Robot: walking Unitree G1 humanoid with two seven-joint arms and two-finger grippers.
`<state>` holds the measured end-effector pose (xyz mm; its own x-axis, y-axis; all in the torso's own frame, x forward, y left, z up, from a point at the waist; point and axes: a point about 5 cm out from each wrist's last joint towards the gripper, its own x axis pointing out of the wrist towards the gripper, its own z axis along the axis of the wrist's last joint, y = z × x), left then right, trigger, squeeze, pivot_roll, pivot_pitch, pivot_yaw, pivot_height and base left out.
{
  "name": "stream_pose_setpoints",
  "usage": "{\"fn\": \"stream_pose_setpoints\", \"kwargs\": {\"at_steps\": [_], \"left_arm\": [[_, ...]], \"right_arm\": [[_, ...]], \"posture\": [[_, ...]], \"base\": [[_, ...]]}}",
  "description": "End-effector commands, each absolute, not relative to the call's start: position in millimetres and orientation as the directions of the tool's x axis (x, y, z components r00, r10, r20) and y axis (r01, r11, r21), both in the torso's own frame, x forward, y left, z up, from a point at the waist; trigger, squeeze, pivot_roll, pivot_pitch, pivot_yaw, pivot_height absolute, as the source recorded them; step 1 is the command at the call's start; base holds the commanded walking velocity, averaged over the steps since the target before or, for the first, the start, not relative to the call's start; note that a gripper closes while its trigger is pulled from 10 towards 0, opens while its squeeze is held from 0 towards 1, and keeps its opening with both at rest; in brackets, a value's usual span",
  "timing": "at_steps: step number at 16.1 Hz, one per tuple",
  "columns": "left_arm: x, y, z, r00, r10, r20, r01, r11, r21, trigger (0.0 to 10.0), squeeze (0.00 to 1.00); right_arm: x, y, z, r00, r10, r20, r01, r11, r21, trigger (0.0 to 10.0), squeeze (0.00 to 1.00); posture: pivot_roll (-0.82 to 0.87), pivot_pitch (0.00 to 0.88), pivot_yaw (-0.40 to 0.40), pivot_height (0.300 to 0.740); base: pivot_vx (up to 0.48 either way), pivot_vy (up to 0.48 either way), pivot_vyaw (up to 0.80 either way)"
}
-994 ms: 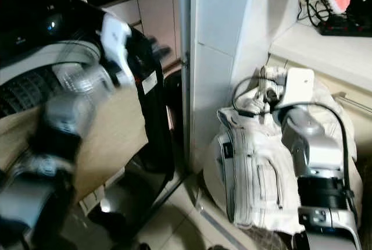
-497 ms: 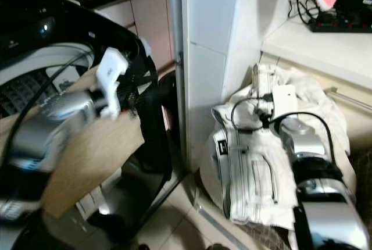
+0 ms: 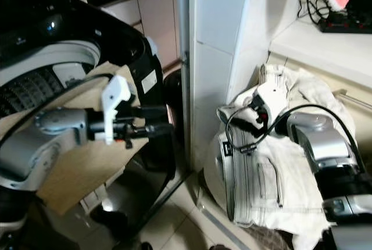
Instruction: Clothes washing
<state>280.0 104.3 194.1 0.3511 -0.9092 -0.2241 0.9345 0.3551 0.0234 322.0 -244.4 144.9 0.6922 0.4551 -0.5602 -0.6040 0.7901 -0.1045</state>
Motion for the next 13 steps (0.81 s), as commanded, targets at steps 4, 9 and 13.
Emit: {"fn": "stream_pose_setpoints", "kwargs": {"at_steps": [4, 9, 13], "left_arm": [[278, 94, 189, 0.382, -0.897, -0.222, 0.922, 0.387, 0.026, 10.0, 0.0], [275, 92, 182, 0.373, -0.892, -0.257, 0.926, 0.377, 0.036, 10.0, 0.0], [274, 90, 180, 0.358, -0.895, -0.266, 0.932, 0.362, 0.034, 10.0, 0.0]], "right_arm": [[313, -228, 115, 0.608, 0.397, -0.687, -0.671, 0.72, -0.178, 10.0, 1.0], [316, -226, 97, 0.604, 0.349, -0.717, -0.652, 0.734, -0.191, 10.0, 0.0], [318, -229, 94, 0.604, 0.34, -0.721, -0.644, 0.741, -0.19, 0.0, 0.0]], "posture": [[-0.01, 0.032, 0.102, 0.74], [-0.01, 0.024, 0.09, 0.74], [-0.01, 0.018, 0.09, 0.74]], "base": [[0.0, 0.0, 0.0], [0.0, 0.0, 0.0], [0.0, 0.0, 0.0]]}}
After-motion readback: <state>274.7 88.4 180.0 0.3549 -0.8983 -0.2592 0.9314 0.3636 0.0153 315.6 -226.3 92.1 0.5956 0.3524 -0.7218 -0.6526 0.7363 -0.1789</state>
